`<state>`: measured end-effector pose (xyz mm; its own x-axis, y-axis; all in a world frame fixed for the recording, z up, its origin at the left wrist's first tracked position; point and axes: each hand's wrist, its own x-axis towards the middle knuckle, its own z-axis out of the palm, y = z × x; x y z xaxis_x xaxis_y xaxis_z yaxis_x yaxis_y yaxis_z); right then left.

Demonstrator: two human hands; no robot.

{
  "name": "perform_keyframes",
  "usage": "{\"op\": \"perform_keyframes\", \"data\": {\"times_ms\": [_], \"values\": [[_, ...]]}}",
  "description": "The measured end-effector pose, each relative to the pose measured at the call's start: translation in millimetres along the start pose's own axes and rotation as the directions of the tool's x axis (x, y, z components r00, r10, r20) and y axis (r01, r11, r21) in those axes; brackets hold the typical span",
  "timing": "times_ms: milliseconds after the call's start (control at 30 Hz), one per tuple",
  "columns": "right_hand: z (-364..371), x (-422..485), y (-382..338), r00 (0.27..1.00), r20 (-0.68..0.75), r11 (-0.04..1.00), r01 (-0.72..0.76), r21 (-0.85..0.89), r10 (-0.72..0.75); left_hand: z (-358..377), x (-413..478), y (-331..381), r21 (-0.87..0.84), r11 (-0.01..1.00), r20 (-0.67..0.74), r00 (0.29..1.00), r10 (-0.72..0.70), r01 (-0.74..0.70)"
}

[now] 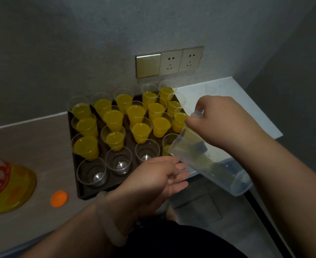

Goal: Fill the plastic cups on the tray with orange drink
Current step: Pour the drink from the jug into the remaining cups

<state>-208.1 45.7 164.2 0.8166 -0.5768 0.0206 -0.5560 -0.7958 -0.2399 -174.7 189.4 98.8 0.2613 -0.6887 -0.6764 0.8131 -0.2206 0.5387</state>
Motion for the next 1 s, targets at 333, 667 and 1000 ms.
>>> {"op": "perform_keyframes", "data": {"times_ms": [333, 667, 1000], "values": [[-0.9, 5.8, -1.8, 1.0, 0.01, 0.999, 0.023, -0.03, -0.023, -2.4, 2.6, 2.8, -0.036, 0.999, 0.024, 1.0, -0.013, 0.014], [-2.7, 8.7, -6.9, 0.998, 0.013, 0.997, 0.063, -0.046, -0.062, -1.5, 1.7, 4.5, -0.027, 1.0, 0.029, 1.0, -0.008, 0.009], [-1.1, 1.7, -5.3, 0.999, -0.025, 0.999, 0.042, 0.02, -0.041, -5.6, -1.4, 9.7, -0.003, 1.0, -0.012, 1.0, 0.019, -0.019]]}}
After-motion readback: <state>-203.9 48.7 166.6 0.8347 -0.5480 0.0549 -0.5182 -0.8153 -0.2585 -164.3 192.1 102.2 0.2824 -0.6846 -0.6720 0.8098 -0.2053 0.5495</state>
